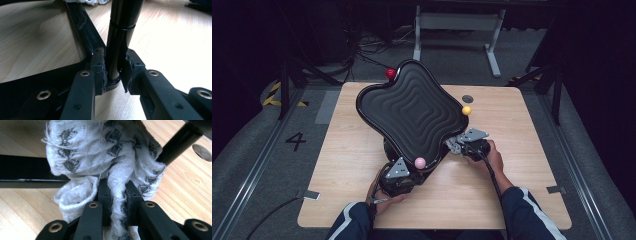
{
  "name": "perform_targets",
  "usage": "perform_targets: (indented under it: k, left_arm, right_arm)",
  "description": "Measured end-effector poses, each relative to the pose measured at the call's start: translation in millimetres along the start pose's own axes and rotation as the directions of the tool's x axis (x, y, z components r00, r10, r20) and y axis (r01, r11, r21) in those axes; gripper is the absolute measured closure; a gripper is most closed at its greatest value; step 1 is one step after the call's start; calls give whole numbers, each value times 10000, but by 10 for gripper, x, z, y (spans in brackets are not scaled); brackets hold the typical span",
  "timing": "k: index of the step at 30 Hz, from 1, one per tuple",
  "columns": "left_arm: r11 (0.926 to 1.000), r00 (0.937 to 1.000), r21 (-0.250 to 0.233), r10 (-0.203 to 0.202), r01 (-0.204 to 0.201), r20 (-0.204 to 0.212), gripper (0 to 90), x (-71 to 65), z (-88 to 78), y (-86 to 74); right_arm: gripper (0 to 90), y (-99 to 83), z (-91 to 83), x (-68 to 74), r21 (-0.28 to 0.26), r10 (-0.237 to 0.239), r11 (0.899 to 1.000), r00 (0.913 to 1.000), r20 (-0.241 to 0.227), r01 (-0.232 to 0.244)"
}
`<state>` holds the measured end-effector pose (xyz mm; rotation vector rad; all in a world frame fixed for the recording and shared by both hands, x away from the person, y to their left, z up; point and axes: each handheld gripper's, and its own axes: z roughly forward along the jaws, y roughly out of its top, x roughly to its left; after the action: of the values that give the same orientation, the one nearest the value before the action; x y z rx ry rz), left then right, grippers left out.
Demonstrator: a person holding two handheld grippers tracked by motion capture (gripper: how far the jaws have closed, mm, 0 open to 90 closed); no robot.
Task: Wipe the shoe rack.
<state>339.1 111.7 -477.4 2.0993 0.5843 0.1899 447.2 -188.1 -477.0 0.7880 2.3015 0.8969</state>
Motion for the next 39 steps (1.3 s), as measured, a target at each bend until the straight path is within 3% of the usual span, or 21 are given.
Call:
perform_targets:
  k: [4,9,14,21,27,31,39]
  left_arm:
    - [10000,10000,-49,29,-29,-46,729,-10,11,3]
    - [9997,9996,-31,236,-236,-148,736,-42,61,36]
    - [9988,9984,-70,489,-491,-288,738,-92,157,96]
    - [9979,9973,-92,633,-637,-366,736,-144,257,158]
    - [9967,9956,-37,805,-808,-479,735,-187,335,210]
    - [9966,9954,-72,818,-823,-504,733,-200,360,222]
    - [9931,9911,17,1174,-1175,-627,728,-322,513,319]
  right_arm:
    - [792,-24,-46,16,59,-13,10000,9998,-209,14]
    - [791,-52,-187,145,-106,-428,9991,9941,-993,420]
    - [791,-85,-302,247,-181,-448,9989,9888,-1426,427]
    - [790,-118,-364,334,-336,-534,9983,9832,-1744,483]
    - [789,-113,-430,497,-493,-889,9956,9719,-2180,800]
    - [786,-114,-446,575,-543,-1132,9932,9670,-2281,1034]
    - [780,-127,-479,550,-576,-1129,9931,9681,-2239,1025]
